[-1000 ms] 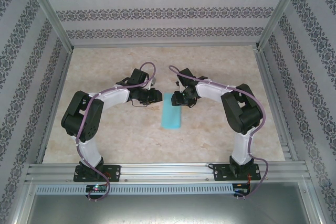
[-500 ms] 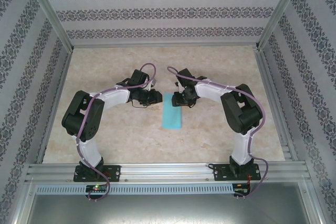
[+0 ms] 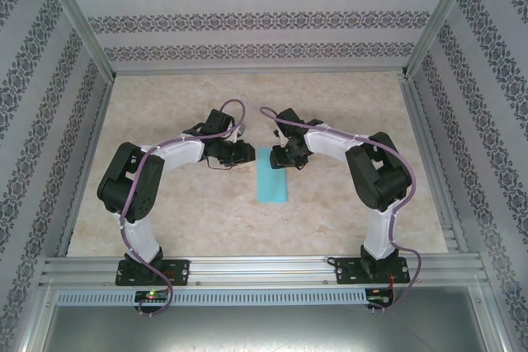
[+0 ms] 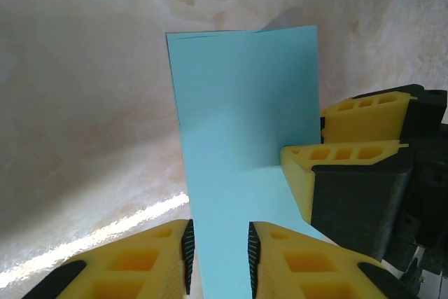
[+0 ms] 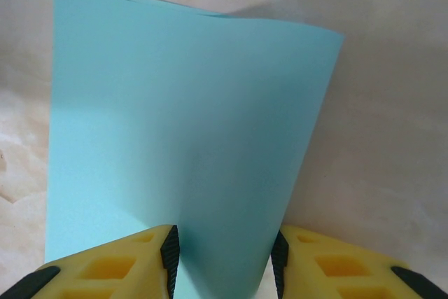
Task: Fold a paper plane with a square sheet of paper (pick it up from the middle)
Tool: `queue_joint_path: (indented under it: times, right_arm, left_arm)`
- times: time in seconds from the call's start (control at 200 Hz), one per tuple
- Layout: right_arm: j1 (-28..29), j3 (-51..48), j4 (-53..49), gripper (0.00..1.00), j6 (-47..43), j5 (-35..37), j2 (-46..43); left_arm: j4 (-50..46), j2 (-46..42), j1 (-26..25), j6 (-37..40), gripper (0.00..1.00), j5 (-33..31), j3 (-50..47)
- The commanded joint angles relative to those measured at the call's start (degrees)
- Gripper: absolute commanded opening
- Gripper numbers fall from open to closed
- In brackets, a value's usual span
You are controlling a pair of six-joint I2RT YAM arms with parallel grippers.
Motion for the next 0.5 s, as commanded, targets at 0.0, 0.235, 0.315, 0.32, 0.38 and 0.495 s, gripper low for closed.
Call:
queue_joint_path:
  times: [0.0, 0.235, 0.315, 0.32, 0.38, 0.495]
  right_arm:
    - [0.26, 1.28, -1.11, 0.42, 0.74, 1.79, 1.08]
    - [0.05, 1.31, -1.16, 0.42, 1.09, 1.89, 1.18]
    - [-0.03, 1.31, -0.90, 0.42, 1.39, 1.90, 1.17]
    - [-0.04, 1.31, -0.94, 0.42, 1.38, 1.89, 1.19]
    - [-0.05, 1.43, -1.07, 0.42, 1.28, 2.02, 1.38]
    - [0.04, 1.62, -1.10, 0.42, 1.24, 1.89, 1.54]
  left_arm:
    - [1.25, -0.21, -0.53, -0.57, 0.30, 0.30, -0.40]
    - [1.63, -0.31, -0.69, -0.93, 0.31, 0.33, -0.52]
    - [1.98, -0.29, -0.73, -1.22, 0.31, 0.36, -0.66]
    - [1.97, -0.29, -0.76, -1.25, 0.31, 0.36, -0.63]
    - [2.40, -0.22, -0.82, -1.63, 0.31, 0.37, -0.80]
    - [3.33, -0.26, -0.97, -2.68, 0.31, 0.20, -1.09]
